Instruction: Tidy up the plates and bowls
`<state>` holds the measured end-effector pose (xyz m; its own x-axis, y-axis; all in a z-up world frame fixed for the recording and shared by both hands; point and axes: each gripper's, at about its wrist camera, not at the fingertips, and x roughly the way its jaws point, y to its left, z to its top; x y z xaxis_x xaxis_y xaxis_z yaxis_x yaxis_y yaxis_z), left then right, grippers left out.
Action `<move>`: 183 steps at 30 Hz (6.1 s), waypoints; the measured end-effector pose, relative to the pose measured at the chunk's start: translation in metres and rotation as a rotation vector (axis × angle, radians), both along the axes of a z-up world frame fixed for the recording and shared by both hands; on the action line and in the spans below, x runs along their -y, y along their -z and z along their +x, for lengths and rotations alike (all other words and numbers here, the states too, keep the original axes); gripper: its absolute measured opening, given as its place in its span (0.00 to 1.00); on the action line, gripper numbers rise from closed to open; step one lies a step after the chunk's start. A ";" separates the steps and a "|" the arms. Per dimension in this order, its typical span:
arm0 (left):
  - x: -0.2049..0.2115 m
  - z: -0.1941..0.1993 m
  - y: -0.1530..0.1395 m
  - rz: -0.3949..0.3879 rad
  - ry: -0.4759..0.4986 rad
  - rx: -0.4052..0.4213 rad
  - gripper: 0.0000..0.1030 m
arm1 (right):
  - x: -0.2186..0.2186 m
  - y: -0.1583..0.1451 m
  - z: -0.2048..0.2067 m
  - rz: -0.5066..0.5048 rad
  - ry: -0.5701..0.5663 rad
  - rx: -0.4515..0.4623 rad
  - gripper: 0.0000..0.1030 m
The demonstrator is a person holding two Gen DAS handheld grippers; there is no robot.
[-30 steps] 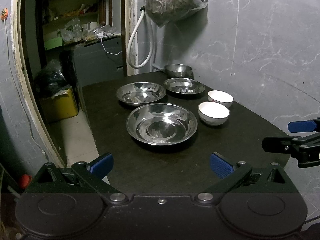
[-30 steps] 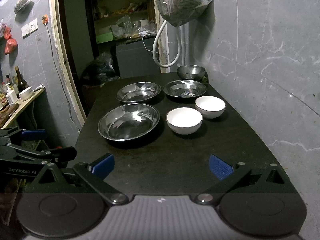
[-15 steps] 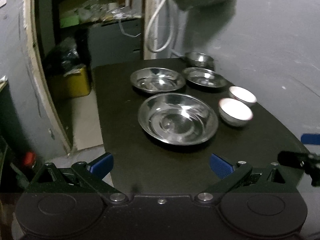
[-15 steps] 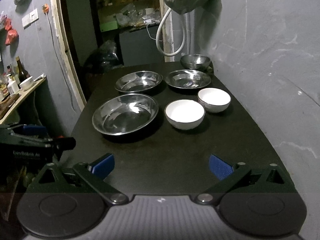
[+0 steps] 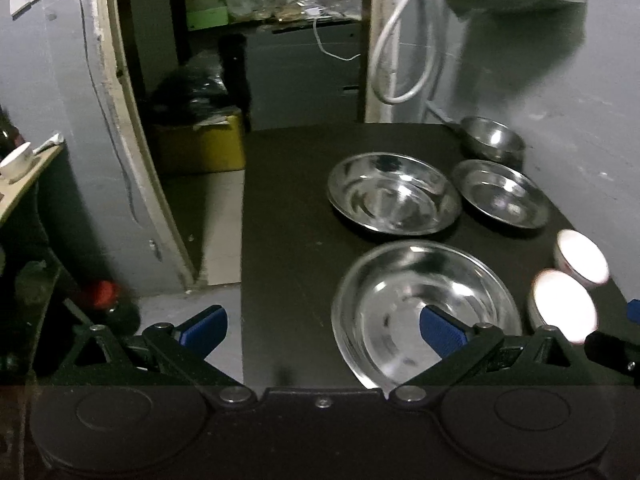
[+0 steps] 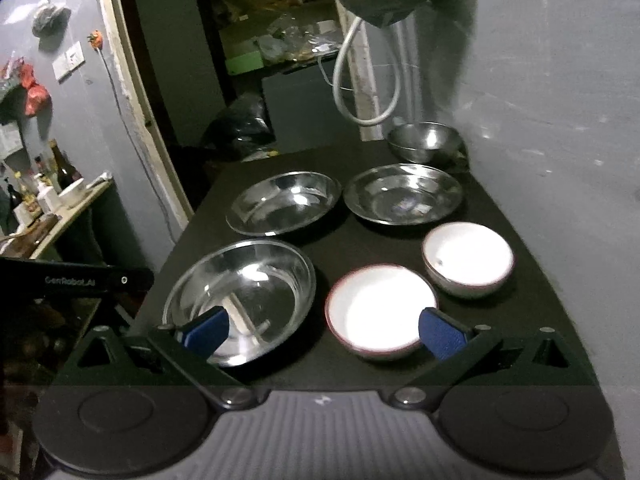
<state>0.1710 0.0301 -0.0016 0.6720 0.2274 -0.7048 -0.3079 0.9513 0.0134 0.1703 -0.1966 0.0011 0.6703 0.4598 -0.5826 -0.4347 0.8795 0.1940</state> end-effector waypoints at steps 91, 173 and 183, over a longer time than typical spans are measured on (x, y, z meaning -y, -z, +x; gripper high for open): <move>-0.022 0.038 0.020 -0.130 0.117 -0.139 0.19 | -0.043 0.025 0.032 0.107 -0.053 -0.127 0.25; 0.055 0.270 0.048 -0.217 0.101 -0.122 0.87 | 0.008 0.041 0.209 -0.181 0.152 -0.098 0.72; 0.062 0.277 0.056 -0.214 0.130 -0.177 0.56 | 0.013 0.051 0.224 -0.149 0.169 -0.160 0.54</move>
<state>0.4478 -0.0318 -0.0580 0.5482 -0.0191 -0.8361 -0.1940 0.9696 -0.1493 0.3938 -0.2091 -0.0502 0.6242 0.2508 -0.7399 -0.2538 0.9608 0.1116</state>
